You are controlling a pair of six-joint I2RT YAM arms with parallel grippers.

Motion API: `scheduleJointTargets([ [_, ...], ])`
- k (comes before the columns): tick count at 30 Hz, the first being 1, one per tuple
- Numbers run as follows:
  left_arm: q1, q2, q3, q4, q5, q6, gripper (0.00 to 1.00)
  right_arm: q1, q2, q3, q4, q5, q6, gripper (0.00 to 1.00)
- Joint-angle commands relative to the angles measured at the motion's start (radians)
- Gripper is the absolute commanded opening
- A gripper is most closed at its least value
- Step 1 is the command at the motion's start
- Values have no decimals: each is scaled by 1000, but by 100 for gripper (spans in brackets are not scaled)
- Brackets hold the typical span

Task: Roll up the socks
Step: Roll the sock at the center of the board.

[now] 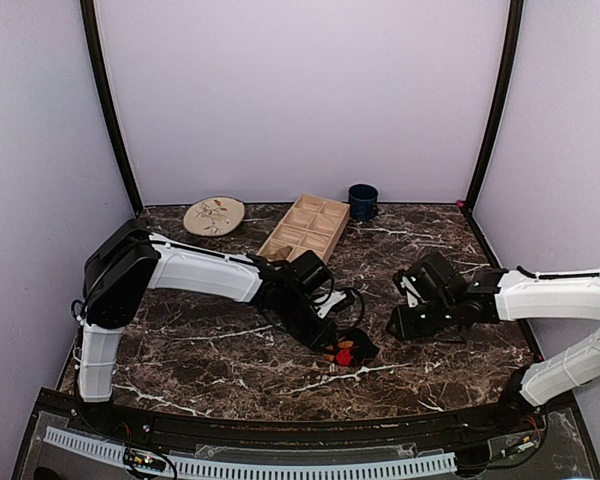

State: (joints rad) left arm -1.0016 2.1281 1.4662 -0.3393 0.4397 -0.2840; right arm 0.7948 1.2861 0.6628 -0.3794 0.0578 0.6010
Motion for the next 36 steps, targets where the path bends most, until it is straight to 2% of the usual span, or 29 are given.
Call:
scheduleJointTargets([
  [1,-3,40,4,-86,0,17,0,92,-71,4,-37,134,-78,36],
  [9,-4,57,34,-110,20,48,0,336,-84,29,-58,321,-134,42],
  [15,-3,70,53,-125,31,65,0,443,-46,70,-59,381,-190,45],
  [23,-3,75,59,-135,53,68,0,484,40,87,-9,362,-232,51],
  [36,4,100,79,-157,91,69,0,500,151,81,111,331,-326,53],
])
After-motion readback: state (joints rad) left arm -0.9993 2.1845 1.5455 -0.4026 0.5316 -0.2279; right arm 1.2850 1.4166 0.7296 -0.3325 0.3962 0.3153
